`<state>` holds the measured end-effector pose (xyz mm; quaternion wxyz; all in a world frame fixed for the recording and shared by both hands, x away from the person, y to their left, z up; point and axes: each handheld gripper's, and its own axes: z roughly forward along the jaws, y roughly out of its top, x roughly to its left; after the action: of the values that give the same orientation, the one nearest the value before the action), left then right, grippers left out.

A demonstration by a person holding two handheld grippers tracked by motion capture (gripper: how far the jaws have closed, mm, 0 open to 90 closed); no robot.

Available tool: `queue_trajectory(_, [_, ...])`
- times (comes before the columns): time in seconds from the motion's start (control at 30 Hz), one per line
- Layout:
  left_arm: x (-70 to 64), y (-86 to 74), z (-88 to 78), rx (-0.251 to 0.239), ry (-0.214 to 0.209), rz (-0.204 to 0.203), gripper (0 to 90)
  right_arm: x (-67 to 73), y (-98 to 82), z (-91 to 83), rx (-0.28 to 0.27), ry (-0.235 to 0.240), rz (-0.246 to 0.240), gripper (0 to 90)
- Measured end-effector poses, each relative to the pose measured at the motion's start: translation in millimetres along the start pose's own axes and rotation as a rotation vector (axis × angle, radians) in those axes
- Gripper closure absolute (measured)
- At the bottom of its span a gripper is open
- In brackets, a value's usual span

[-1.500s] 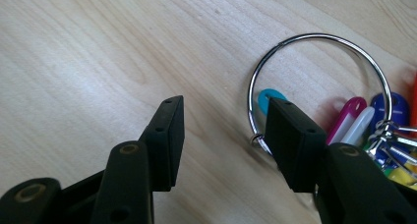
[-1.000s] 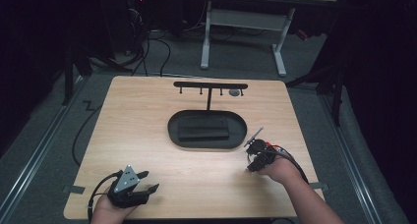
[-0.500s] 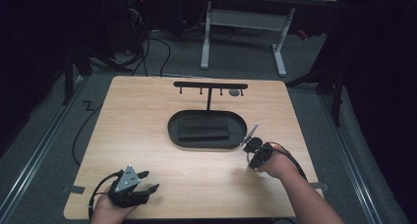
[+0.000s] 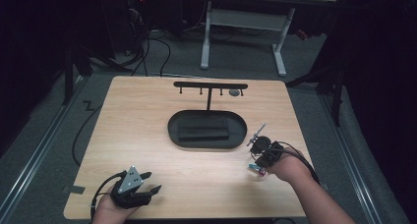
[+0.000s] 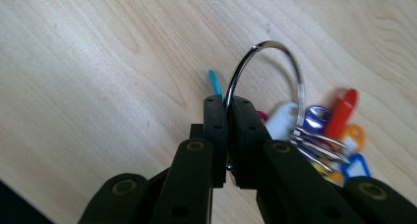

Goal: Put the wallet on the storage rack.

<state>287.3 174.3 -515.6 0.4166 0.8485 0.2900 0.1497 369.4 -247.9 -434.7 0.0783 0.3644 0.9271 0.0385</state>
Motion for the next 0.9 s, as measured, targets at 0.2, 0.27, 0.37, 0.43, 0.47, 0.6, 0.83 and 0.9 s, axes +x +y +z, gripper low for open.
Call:
queue_trajectory(0.2, [1.9,-1.0,0.3,0.007,0.0,-0.005,41.8,-3.0,-2.2,-24.2,0.013,-0.024,-0.008,87.3])
queue_trajectory(0.27, [1.8,-1.1,0.4,0.01,-0.001,-0.002,41.8,-4.1,-3.7,-30.4,0.014,-0.031,-0.008,87.3])
queue_trajectory(0.37, [1.4,-1.3,0.7,0.009,-0.002,0.003,41.8,-4.5,-6.2,-37.7,0.014,-0.044,-0.004,87.4])
queue_trajectory(0.43, [1.5,-1.4,0.6,0.009,-0.002,0.005,41.7,-5.0,-8.1,-43.2,0.008,-0.051,0.003,87.4])
queue_trajectory(0.47, [1.6,-1.4,0.5,0.008,-0.003,0.005,41.7,-5.4,-8.6,-45.1,0.01,-0.055,0.002,87.4])
queue_trajectory(0.6, [2.1,-1.4,0.6,0.009,-0.004,0.007,41.7,-6.5,-11.0,-53.8,0.012,-0.046,0.013,87.4])
queue_trajectory(0.83, [1.5,-1.3,1.9,0.016,-0.009,0.016,41.7,-9.6,-10.4,-75.6,0.01,-0.051,0.024,87.5])
queue_trajectory(0.9, [1.5,-1.3,2.1,0.017,-0.009,0.017,41.7,-10.4,-9.5,-82.8,0.004,-0.055,0.028,87.5])
